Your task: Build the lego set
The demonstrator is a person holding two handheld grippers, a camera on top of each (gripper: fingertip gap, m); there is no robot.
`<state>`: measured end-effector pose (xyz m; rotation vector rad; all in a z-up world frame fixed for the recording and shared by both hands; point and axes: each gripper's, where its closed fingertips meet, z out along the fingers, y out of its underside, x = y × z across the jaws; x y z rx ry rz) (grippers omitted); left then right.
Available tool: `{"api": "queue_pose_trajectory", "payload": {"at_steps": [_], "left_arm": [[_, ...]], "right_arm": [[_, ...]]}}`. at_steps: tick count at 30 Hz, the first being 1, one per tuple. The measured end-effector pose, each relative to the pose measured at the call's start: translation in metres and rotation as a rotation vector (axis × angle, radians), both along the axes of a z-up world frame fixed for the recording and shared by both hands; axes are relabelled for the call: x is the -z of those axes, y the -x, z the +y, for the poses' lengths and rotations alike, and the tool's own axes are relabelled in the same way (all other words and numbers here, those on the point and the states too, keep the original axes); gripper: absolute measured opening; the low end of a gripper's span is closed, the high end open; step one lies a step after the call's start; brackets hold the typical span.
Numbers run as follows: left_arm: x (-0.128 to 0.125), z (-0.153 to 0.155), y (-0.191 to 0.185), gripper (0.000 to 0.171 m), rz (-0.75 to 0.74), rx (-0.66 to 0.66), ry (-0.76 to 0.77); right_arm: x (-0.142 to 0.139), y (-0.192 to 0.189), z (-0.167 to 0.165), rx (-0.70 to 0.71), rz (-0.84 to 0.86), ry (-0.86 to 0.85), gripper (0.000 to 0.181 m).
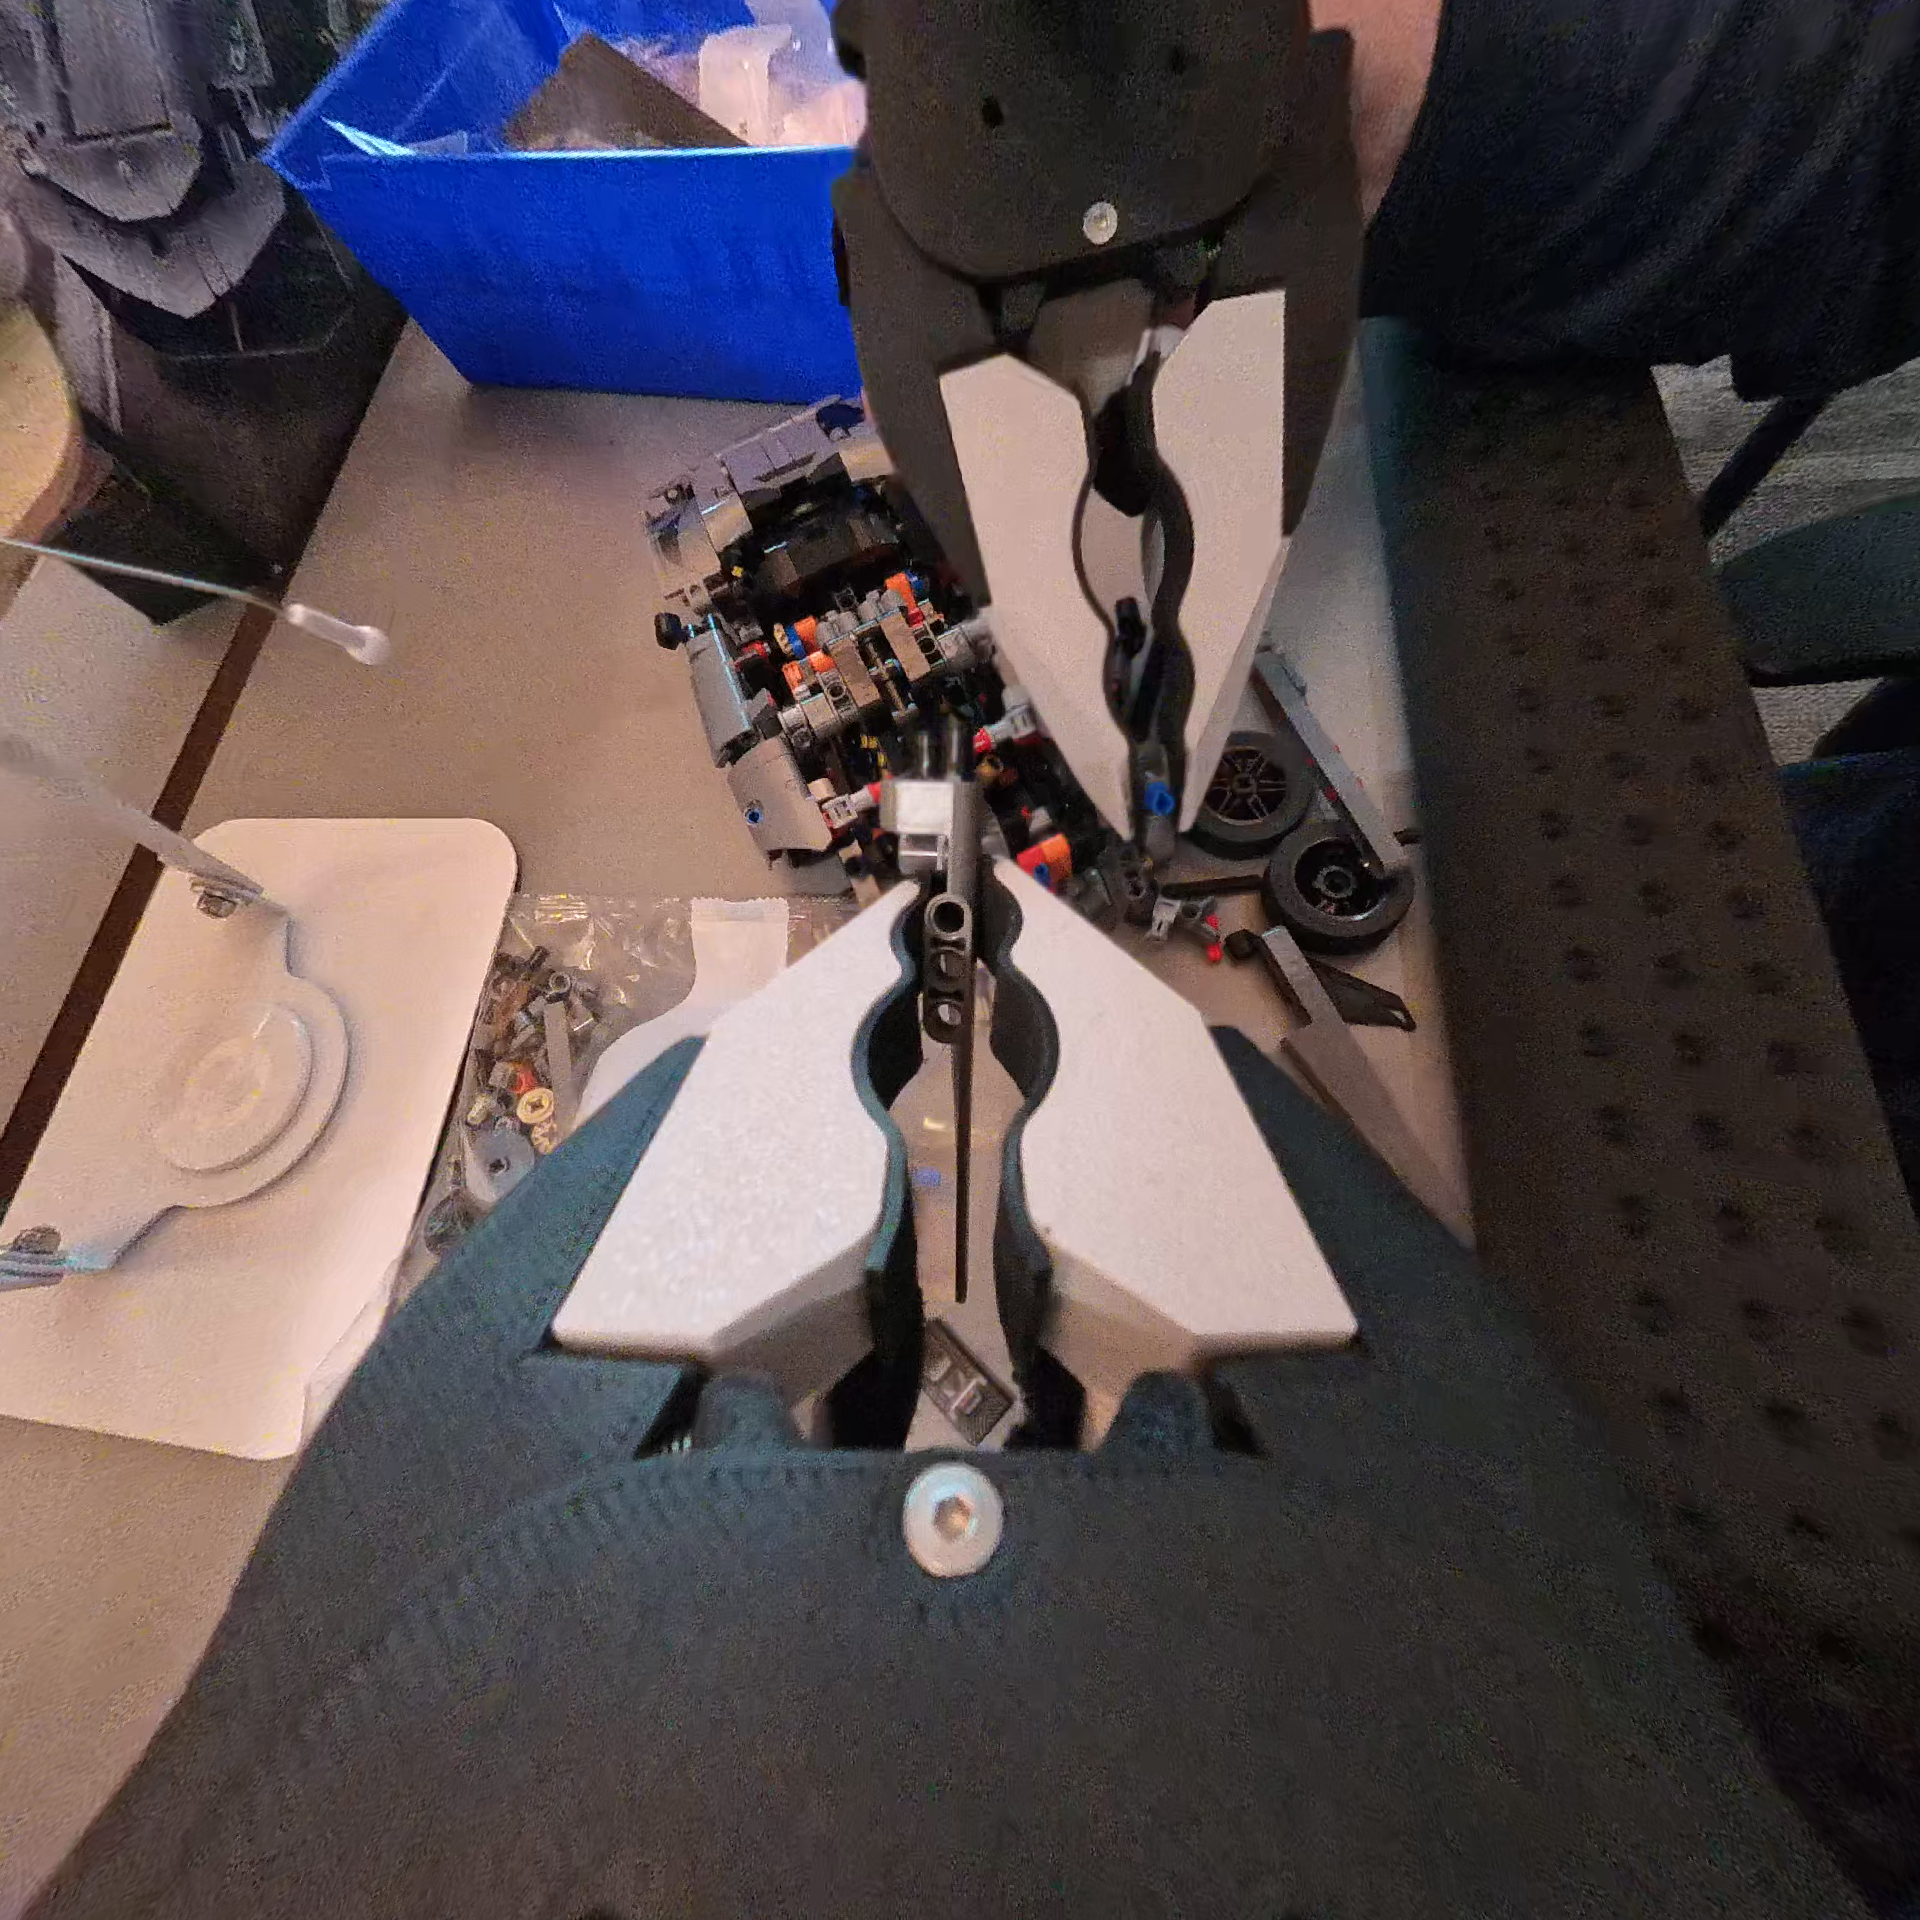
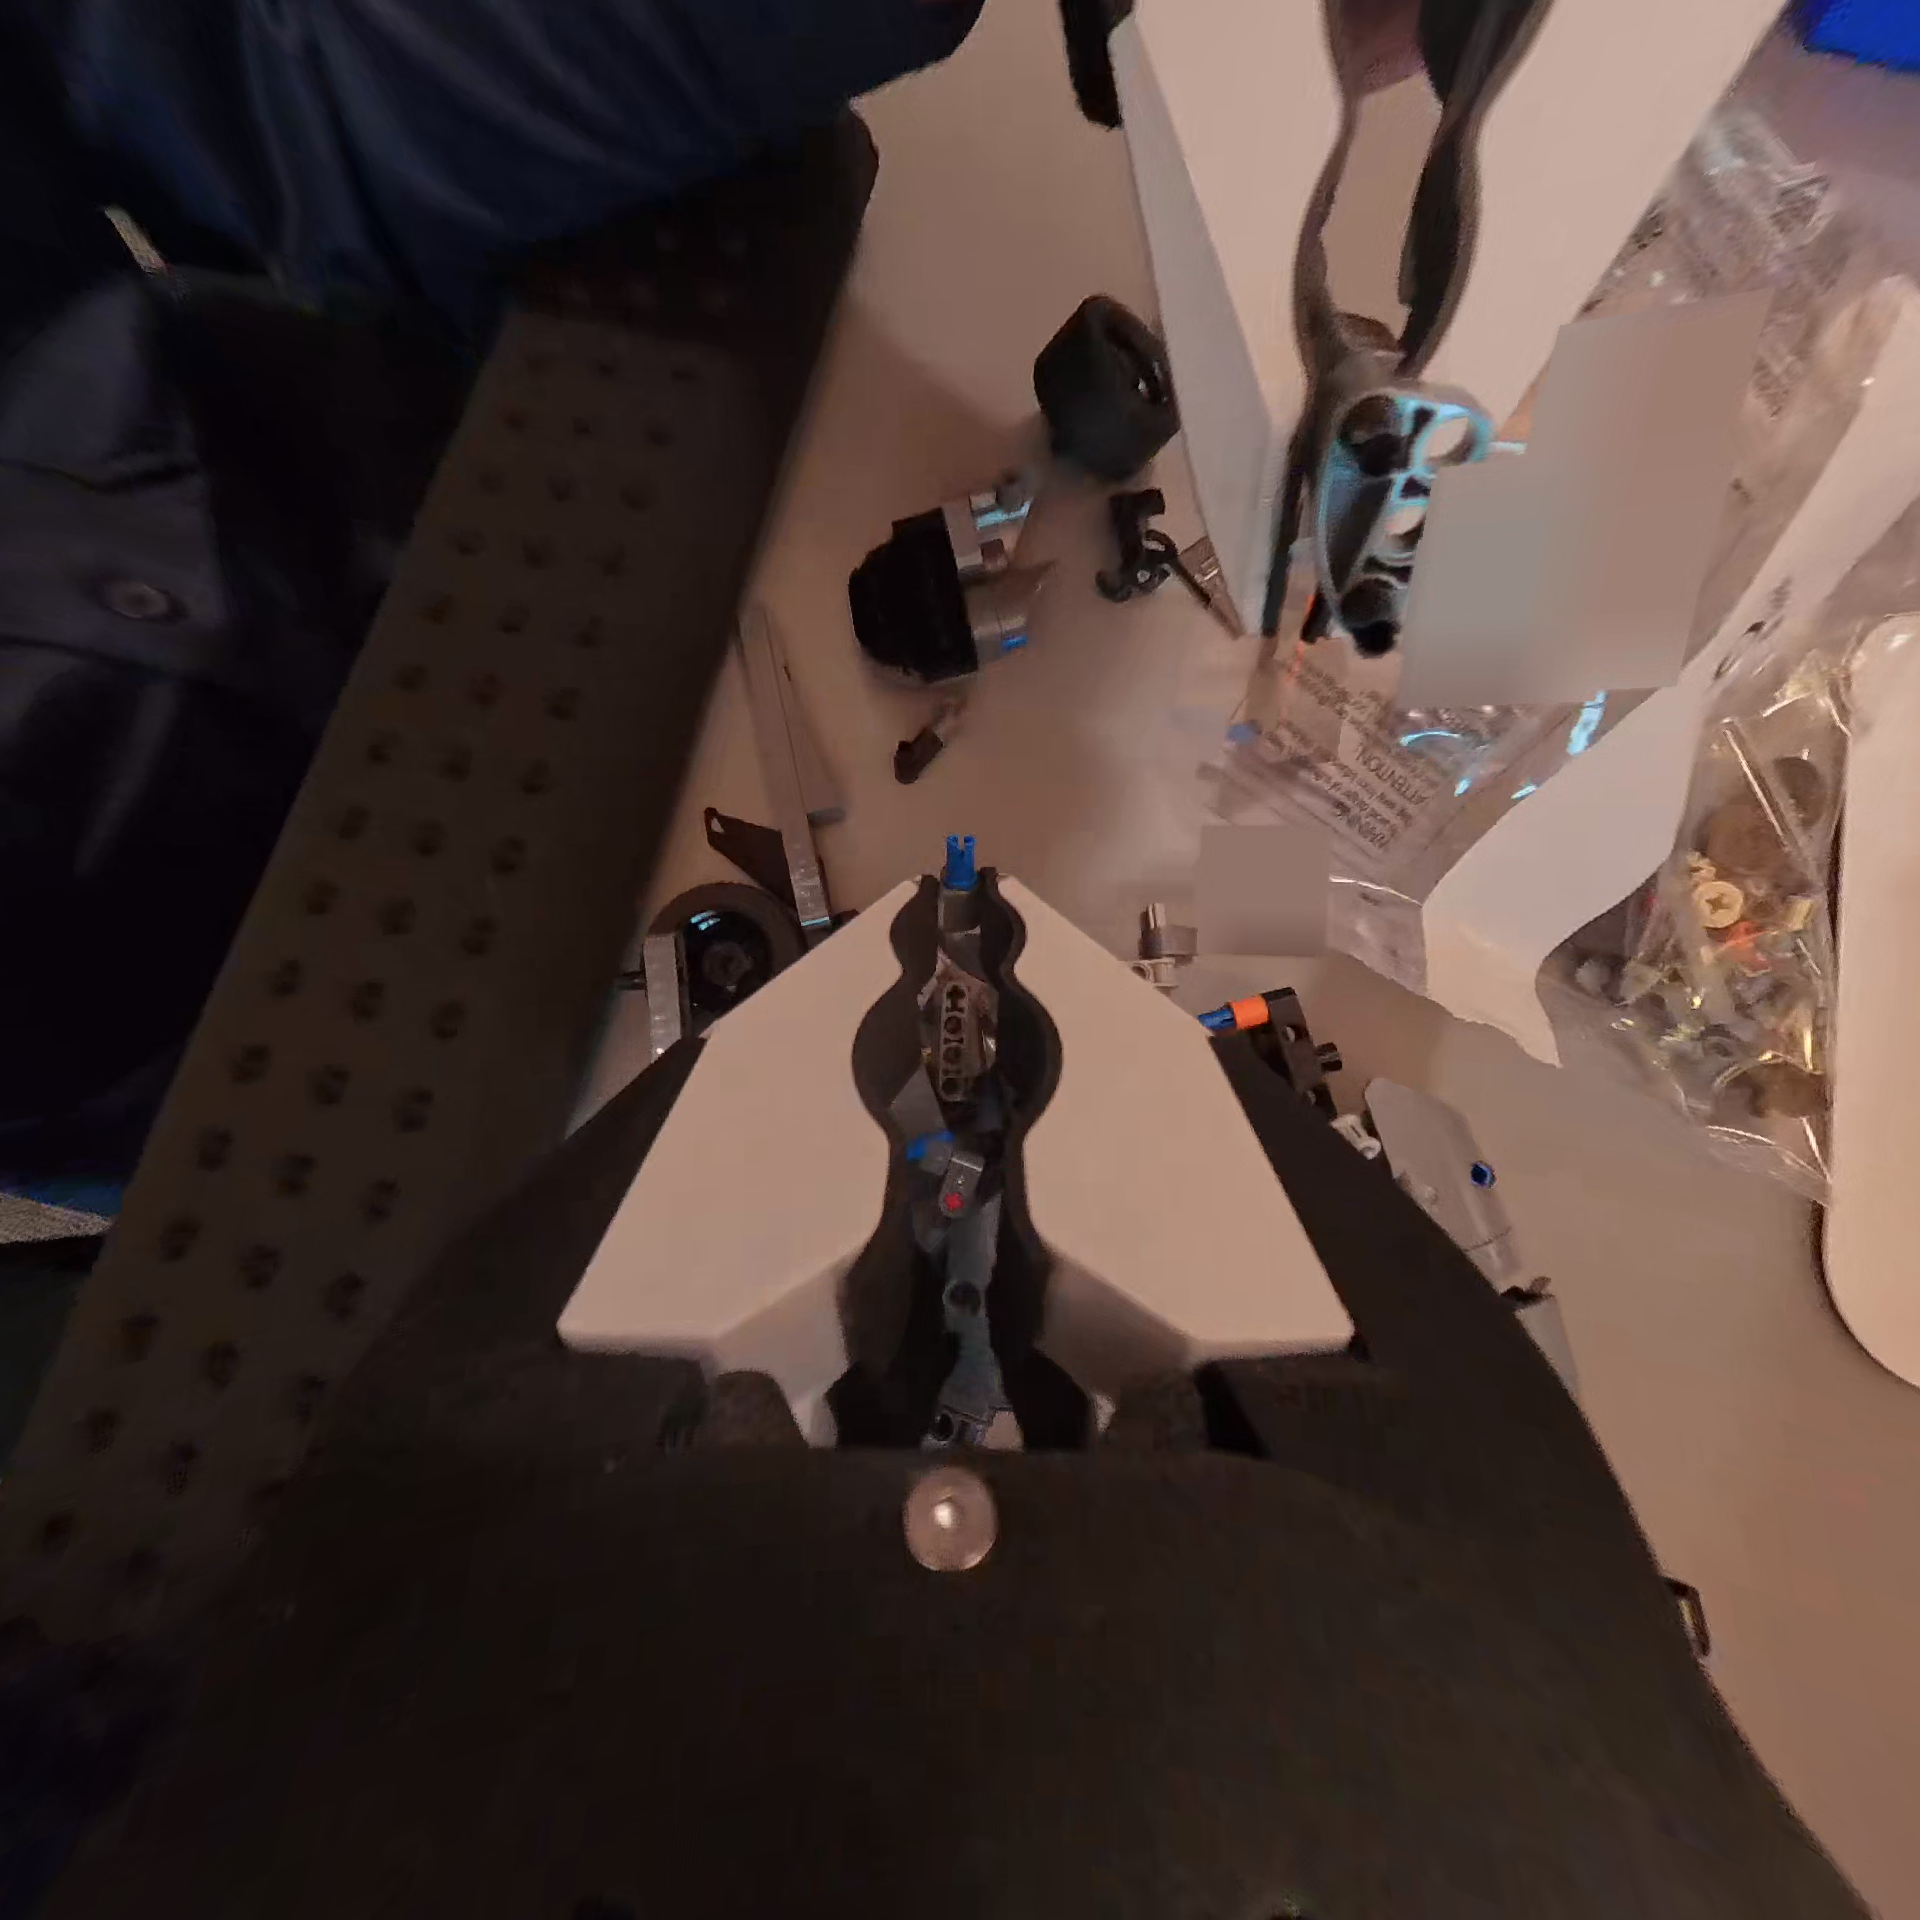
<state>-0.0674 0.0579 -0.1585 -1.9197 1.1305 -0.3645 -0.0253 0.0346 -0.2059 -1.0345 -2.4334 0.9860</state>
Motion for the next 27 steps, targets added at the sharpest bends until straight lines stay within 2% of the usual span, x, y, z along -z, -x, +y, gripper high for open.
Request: {"api": "queue_pose_trajectory", "payload": {"at_steps": [1,6,12,16,18,27], "left_arm": [[0.000,0.000,-0.001,0.004,-0.004,0.005,0.001],[0.004,0.000,-0.001,0.004,0.005,0.003,0.016],[0.010,0.002,-0.004,0.004,0.031,0.001,0.029],[0.013,0.003,-0.007,0.004,0.038,0.001,0.041],[0.014,0.004,-0.010,0.004,0.048,0.003,0.042],[0.017,0.007,-0.018,0.004,0.082,0.003,0.032]], "right_arm": [[0.003,0.000,0.000,-0.003,-0.005,-0.013,0.006],[0.006,0.001,0.004,0.025,-0.027,-0.010,0.040],[-0.007,0.003,0.021,0.086,0.053,-0.077,0.021],[-0.048,0.017,0.031,0.172,0.264,-0.044,0.026],[-0.061,0.022,0.036,0.208,0.338,-0.053,0.025],[-0.065,0.026,0.025,0.187,0.382,-0.025,0.004]]}}
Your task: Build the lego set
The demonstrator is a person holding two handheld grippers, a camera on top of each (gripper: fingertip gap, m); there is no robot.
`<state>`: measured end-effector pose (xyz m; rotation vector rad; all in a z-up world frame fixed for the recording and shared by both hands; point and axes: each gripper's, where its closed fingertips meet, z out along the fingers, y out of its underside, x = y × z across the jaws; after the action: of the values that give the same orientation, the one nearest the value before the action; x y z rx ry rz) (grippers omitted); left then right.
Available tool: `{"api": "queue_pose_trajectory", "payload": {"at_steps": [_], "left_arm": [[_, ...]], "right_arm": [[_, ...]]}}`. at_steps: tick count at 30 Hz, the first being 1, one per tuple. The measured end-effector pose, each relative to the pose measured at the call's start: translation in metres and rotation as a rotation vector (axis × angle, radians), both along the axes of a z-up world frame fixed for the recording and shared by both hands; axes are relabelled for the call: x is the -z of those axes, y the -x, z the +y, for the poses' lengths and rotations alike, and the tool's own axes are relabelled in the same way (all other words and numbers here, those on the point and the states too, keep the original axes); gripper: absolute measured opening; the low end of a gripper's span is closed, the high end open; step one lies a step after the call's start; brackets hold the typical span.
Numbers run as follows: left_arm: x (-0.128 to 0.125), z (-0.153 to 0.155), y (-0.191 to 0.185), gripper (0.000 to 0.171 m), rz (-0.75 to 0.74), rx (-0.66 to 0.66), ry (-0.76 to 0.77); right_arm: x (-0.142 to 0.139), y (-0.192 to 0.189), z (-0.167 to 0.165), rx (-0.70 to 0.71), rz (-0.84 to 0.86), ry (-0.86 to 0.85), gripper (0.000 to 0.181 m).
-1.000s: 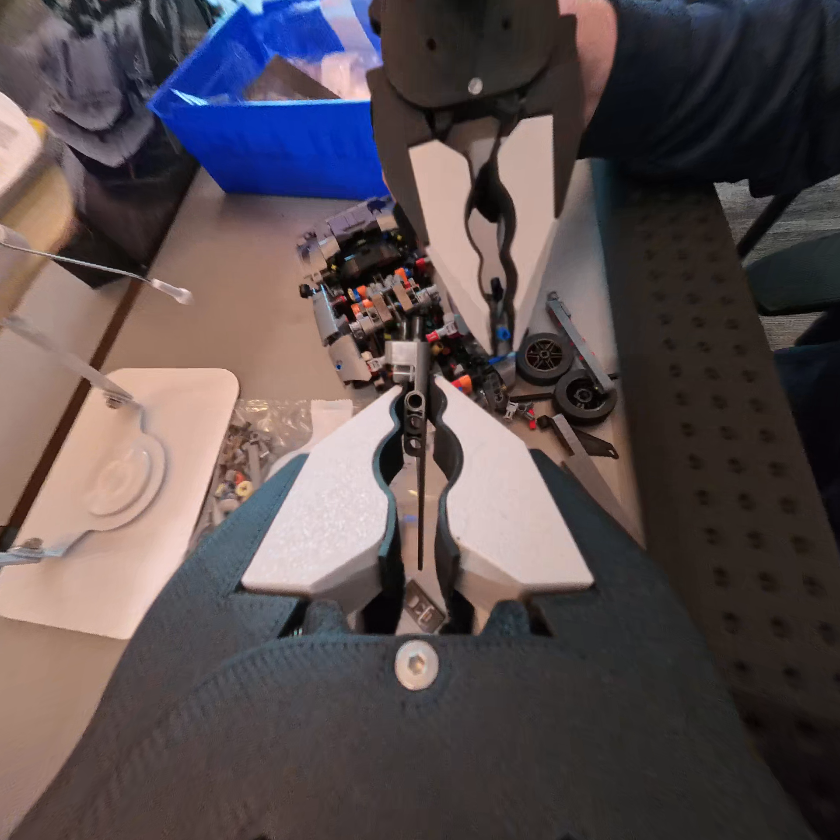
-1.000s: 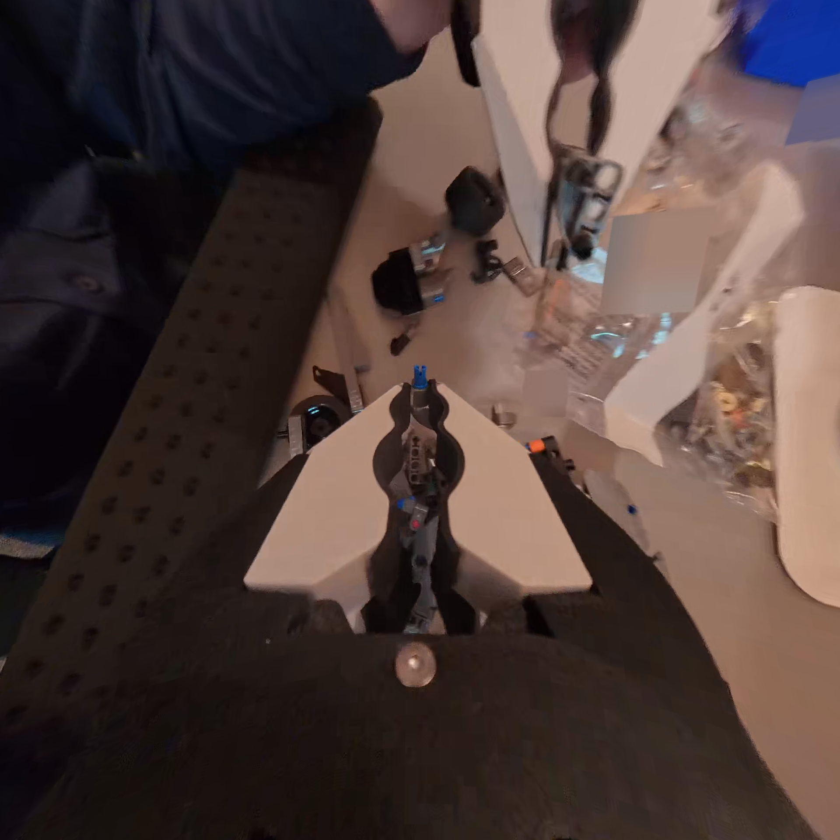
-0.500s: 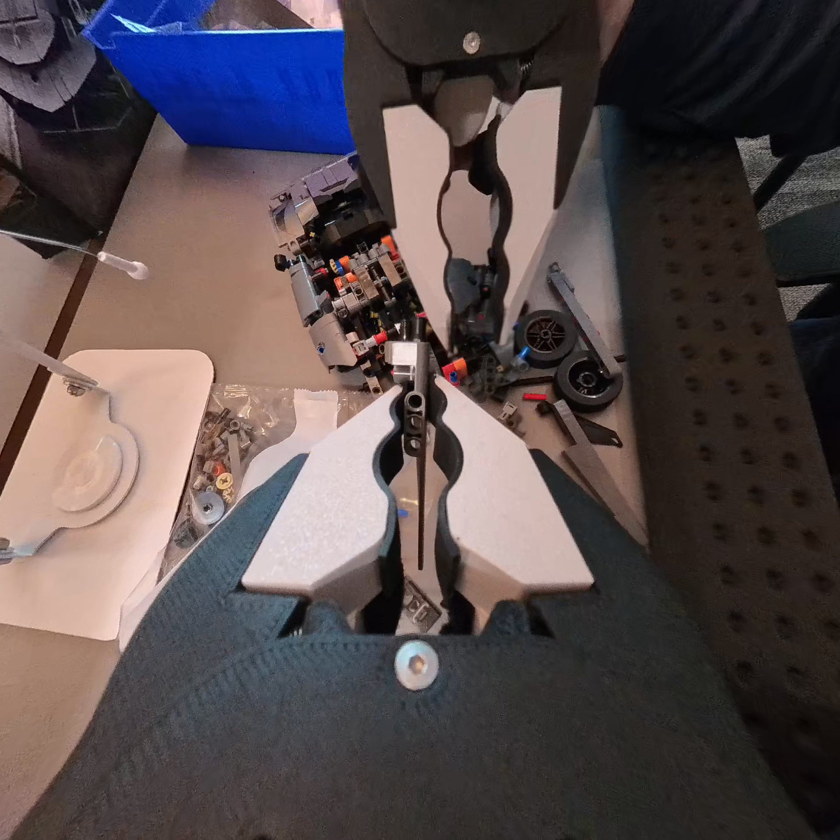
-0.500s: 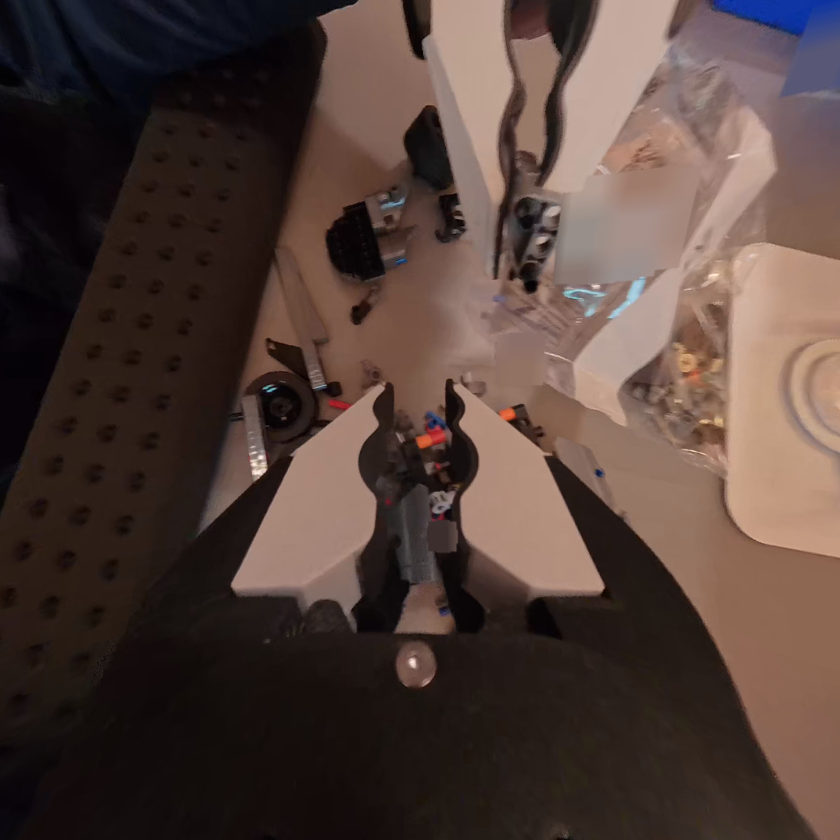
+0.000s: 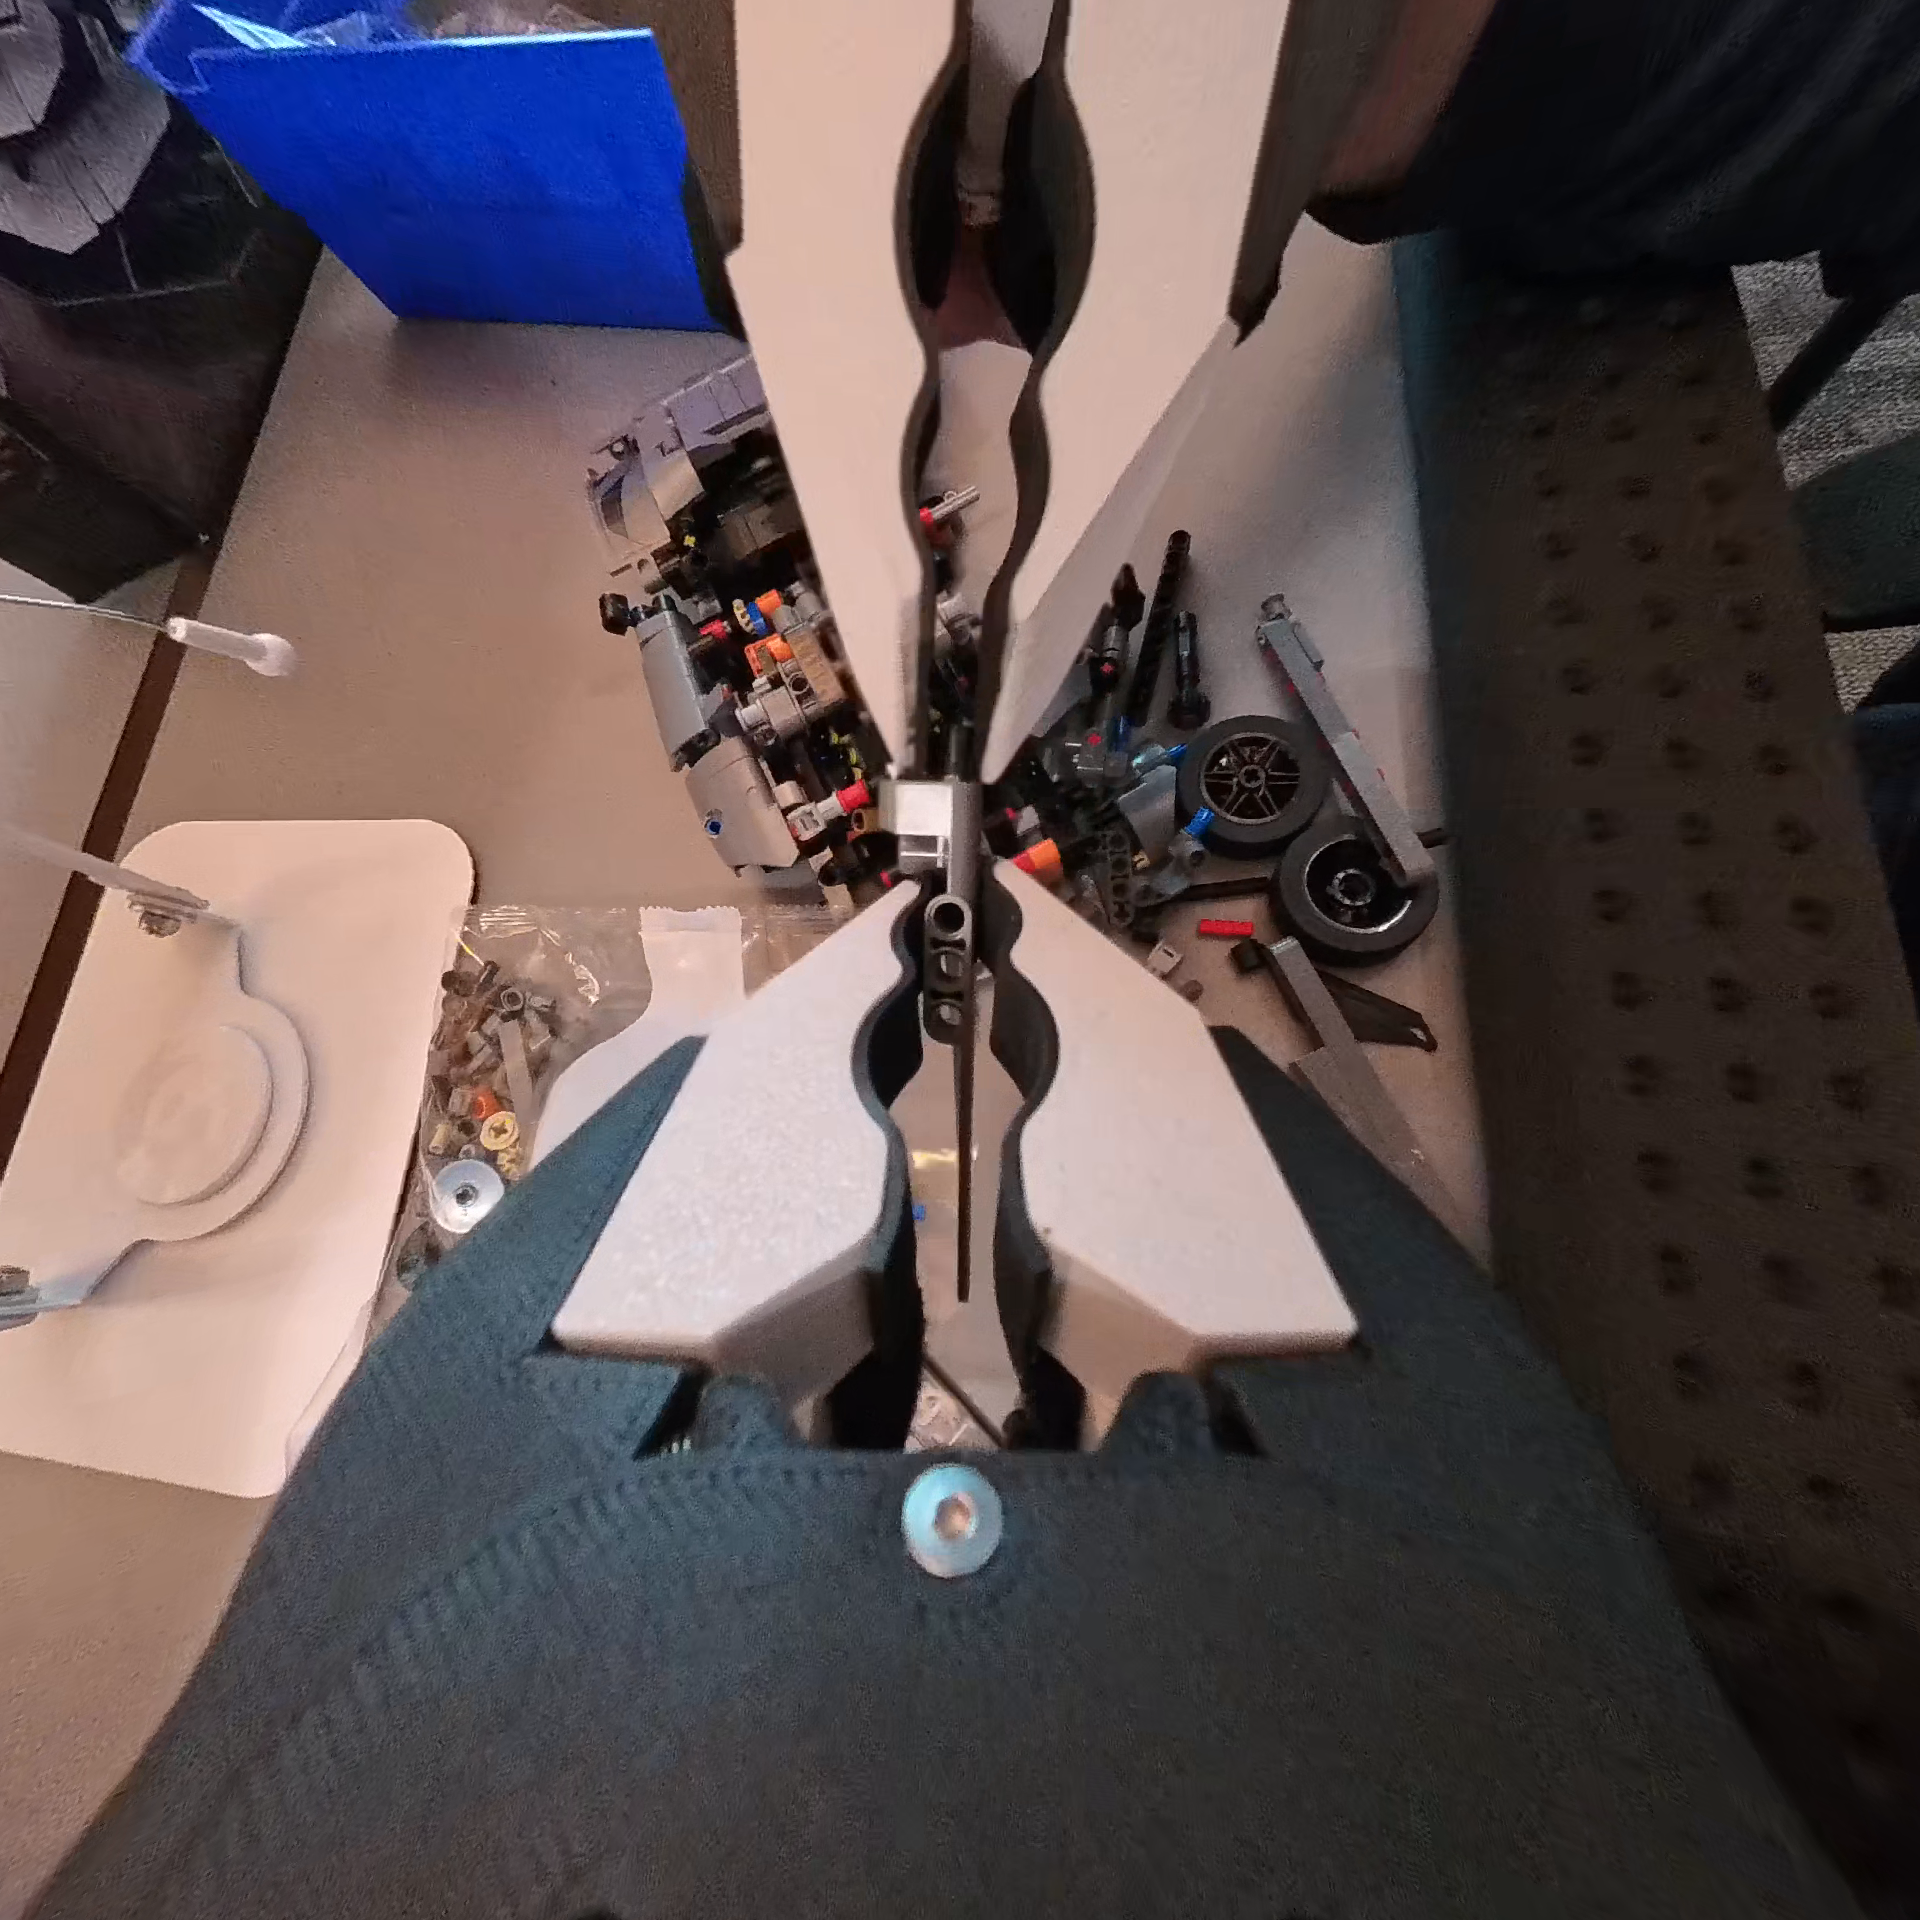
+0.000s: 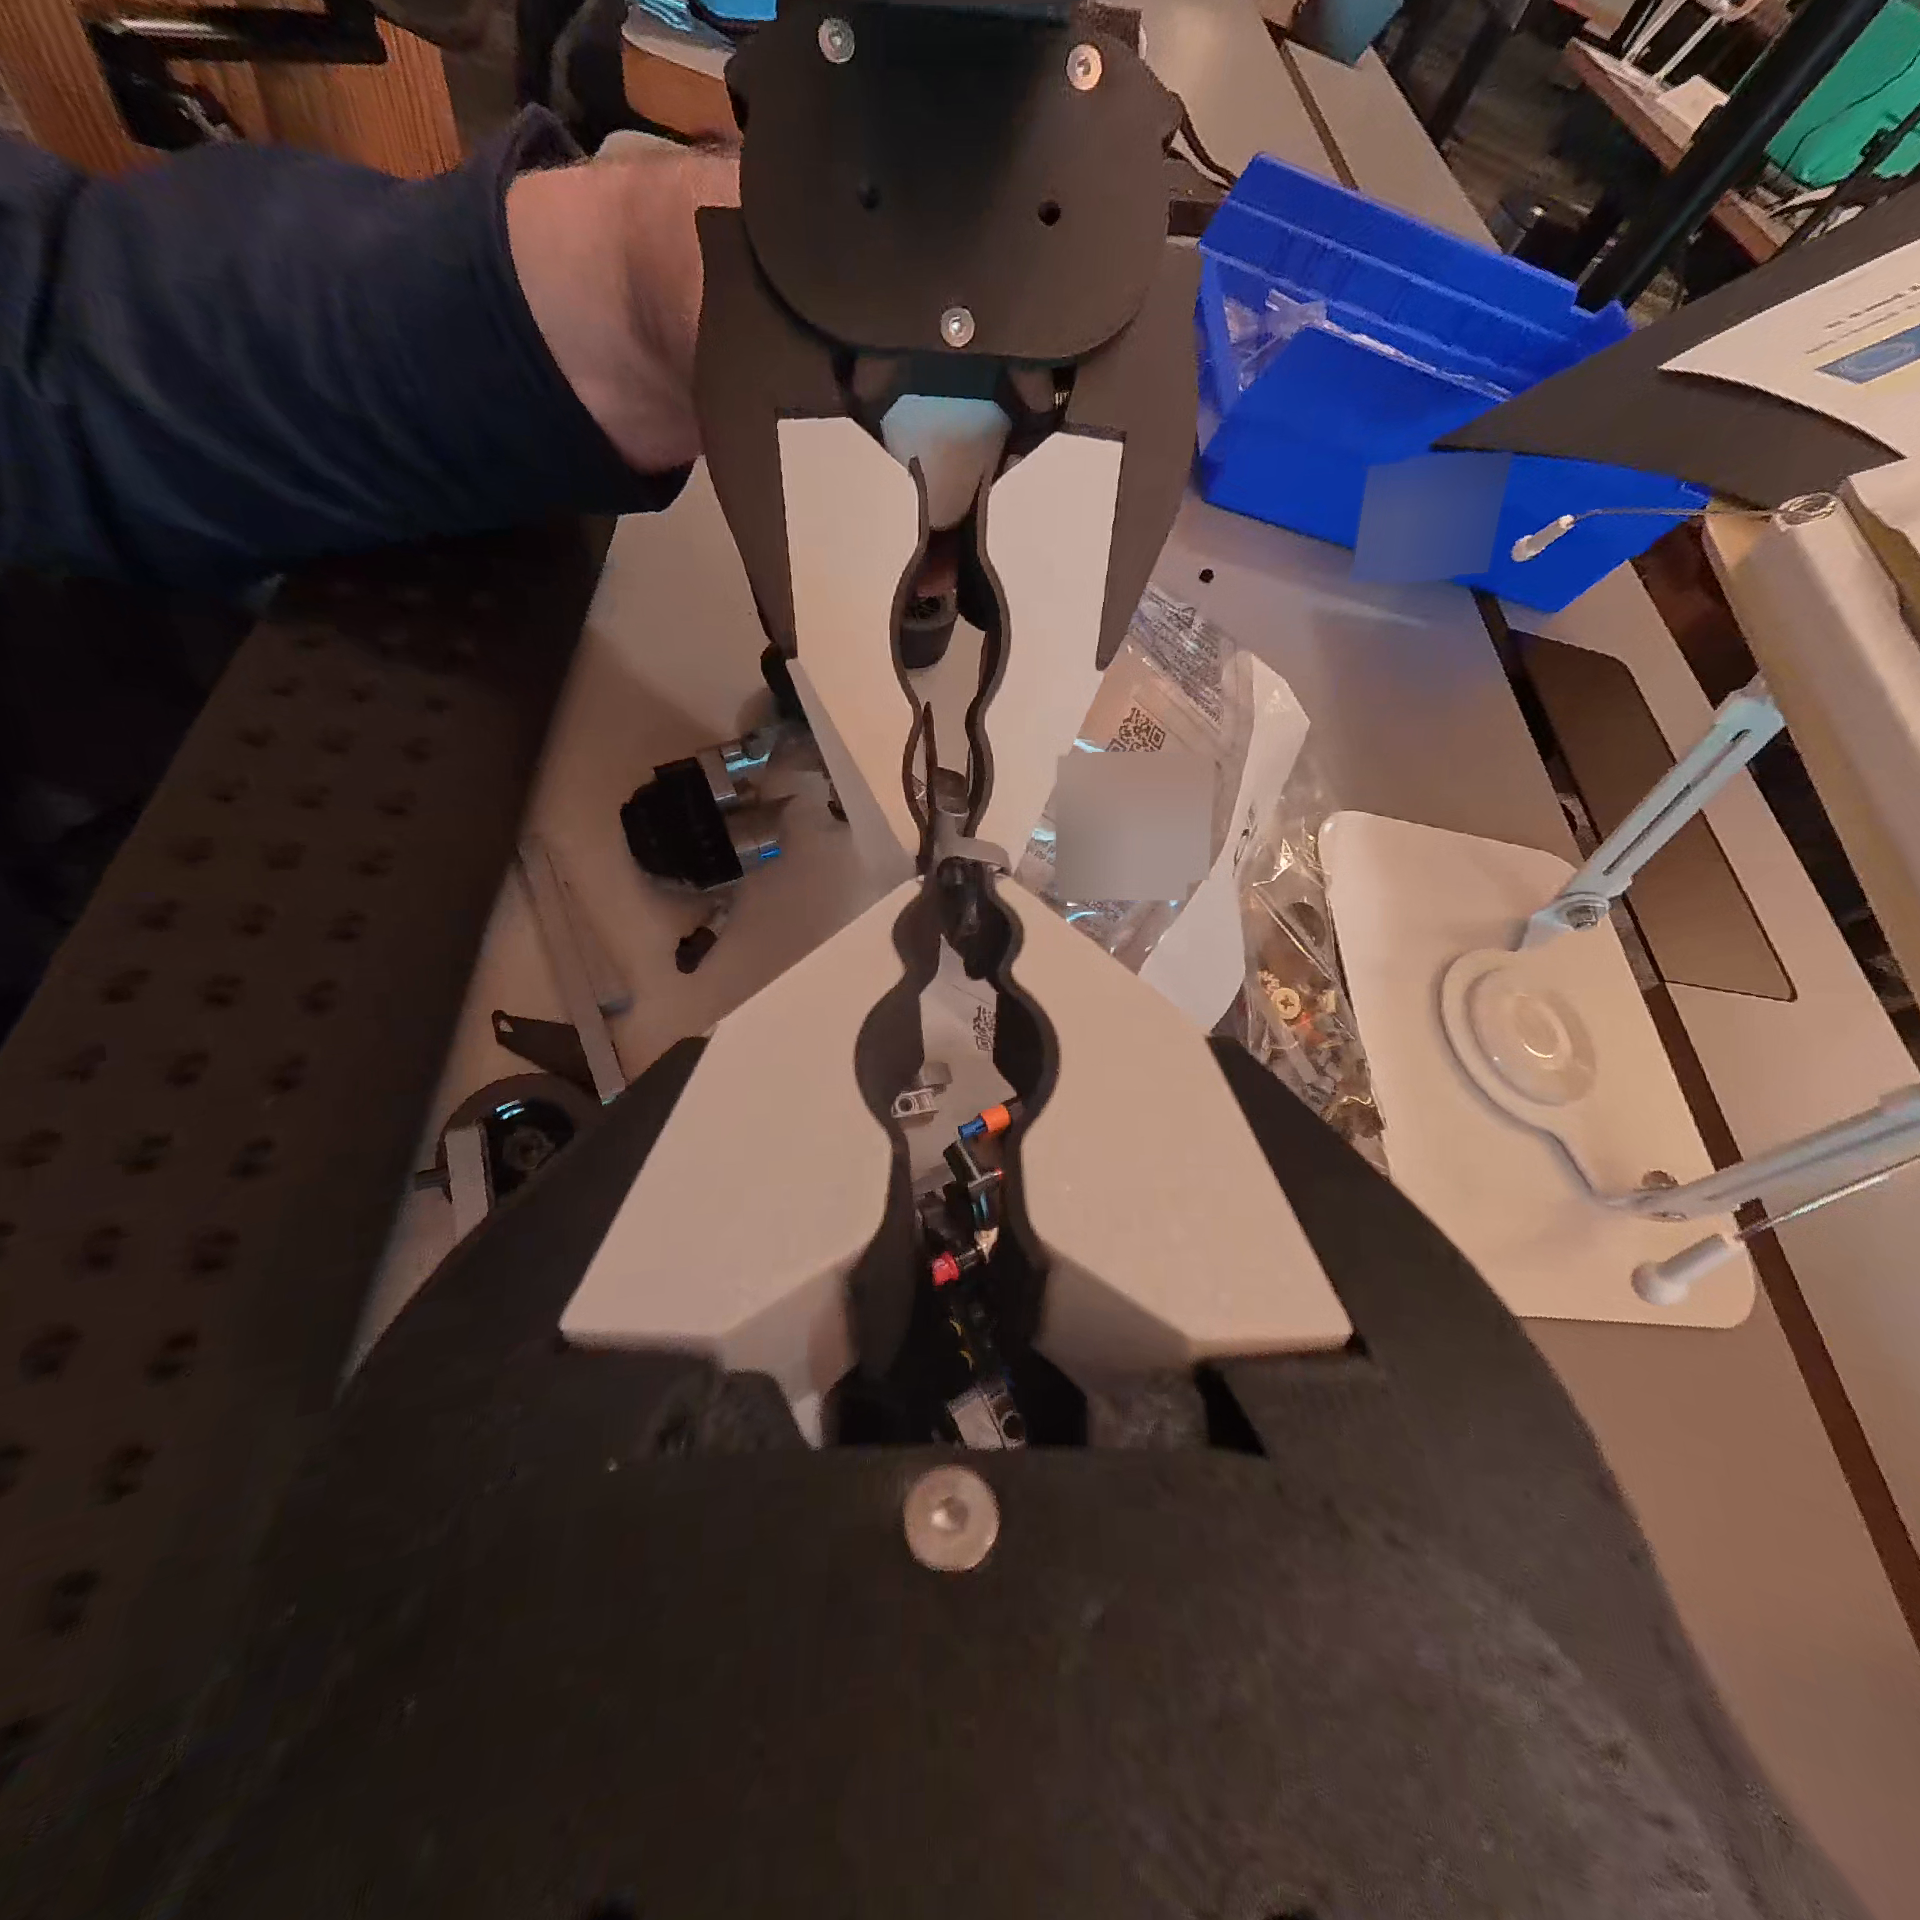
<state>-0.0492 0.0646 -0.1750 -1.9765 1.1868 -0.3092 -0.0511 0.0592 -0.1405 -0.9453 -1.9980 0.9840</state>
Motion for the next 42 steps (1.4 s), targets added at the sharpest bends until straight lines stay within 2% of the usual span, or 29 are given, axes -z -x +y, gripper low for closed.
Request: {"api": "queue_pose_trajectory", "payload": {"at_steps": [7,19,21,22,23,24,28,31,37,42], "left_arm": [[-0.006,-0.001,-0.001,0.004,0.000,0.005,-0.033],[-0.016,-0.008,-0.002,0.004,0.073,0.056,-0.151],[0.000,-0.002,0.046,0.004,0.213,-0.096,-0.114],[-0.012,-0.008,0.046,0.004,0.068,-0.080,-0.112],[-0.033,-0.015,0.036,0.003,-0.042,-0.037,-0.149],[-0.038,-0.015,0.032,0.004,0.009,-0.036,-0.176],[-0.013,-0.005,0.016,0.004,0.081,-0.015,-0.120],[-0.022,-0.005,0.011,0.004,0.035,-0.007,-0.139],[-0.006,-0.002,0.004,0.004,0.098,0.006,-0.102],[-0.010,-0.001,0.002,0.004,0.071,0.011,-0.115]], "right_arm": [[-0.005,-0.002,-0.002,0.007,0.026,-0.069,0.001],[-0.016,-0.014,-0.009,-0.045,0.032,-0.016,0.000],[-0.037,-0.031,0.003,-0.037,0.095,0.054,0.000],[-0.042,-0.036,0.010,-0.020,0.112,0.066,0.000],[-0.039,-0.036,0.013,-0.010,0.105,0.068,0.000],[-0.035,-0.033,0.010,-0.023,0.093,0.082,0.001],[-0.017,-0.021,-0.007,-0.046,0.052,0.055,0.002],[-0.012,-0.013,-0.006,-0.015,0.052,0.032,0.013],[-0.010,-0.014,0.003,0.011,0.042,0.033,0.009],[0.003,-0.010,0.008,0.032,-0.006,0.032,0.012]]}}
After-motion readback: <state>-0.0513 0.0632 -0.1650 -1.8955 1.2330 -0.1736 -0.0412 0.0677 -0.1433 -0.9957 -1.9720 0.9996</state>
